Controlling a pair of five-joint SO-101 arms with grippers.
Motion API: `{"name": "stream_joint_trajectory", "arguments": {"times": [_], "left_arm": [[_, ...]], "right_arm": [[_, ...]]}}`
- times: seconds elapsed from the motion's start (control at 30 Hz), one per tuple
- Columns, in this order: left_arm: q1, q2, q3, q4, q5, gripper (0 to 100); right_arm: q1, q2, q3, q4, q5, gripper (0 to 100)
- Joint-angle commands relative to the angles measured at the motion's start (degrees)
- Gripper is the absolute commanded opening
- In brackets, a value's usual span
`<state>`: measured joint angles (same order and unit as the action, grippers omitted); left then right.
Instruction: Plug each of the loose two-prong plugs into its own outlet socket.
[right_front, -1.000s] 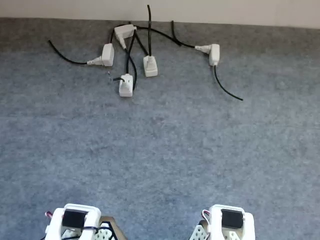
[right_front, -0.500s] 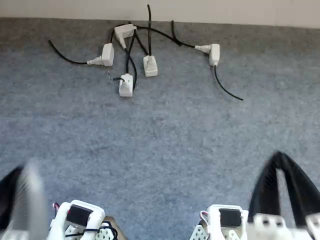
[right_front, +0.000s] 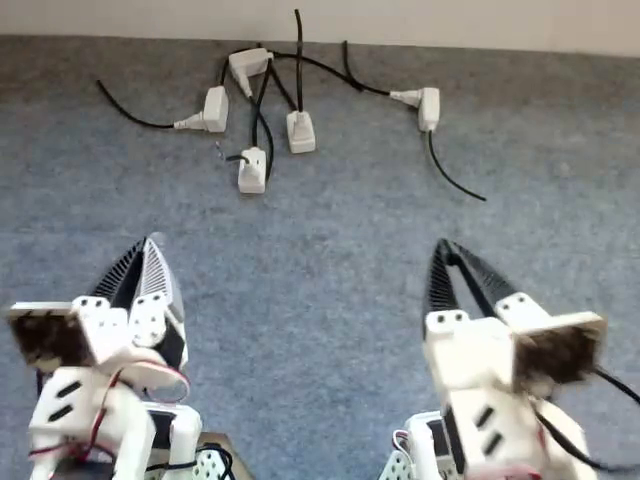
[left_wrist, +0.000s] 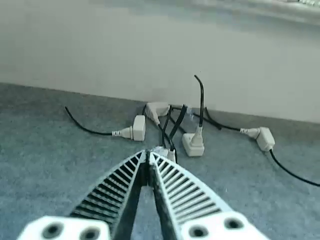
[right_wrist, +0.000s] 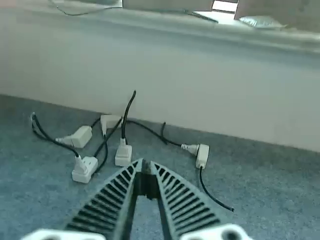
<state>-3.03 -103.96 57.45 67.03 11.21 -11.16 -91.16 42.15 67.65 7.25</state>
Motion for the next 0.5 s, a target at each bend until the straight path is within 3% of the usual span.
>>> {"name": "stream_joint_trajectory", "arguments": {"times": [0.0,0.17,0.47], "left_arm": [[-0.66,-0.31,4.7,-1.32,0.09,1],[-0.66,-0.31,11.82,-1.23,0.18,1],[-0.75,-0.31,21.32,2.46,-0.35,1]], "right_arm": [[-0.31,-8.48,14.64,-7.08,6.59,0.8],[0.31,-14.02,27.91,-6.9,9.49,0.8],[7.08,-13.93,35.74,-2.68,9.41,0.8]]}}
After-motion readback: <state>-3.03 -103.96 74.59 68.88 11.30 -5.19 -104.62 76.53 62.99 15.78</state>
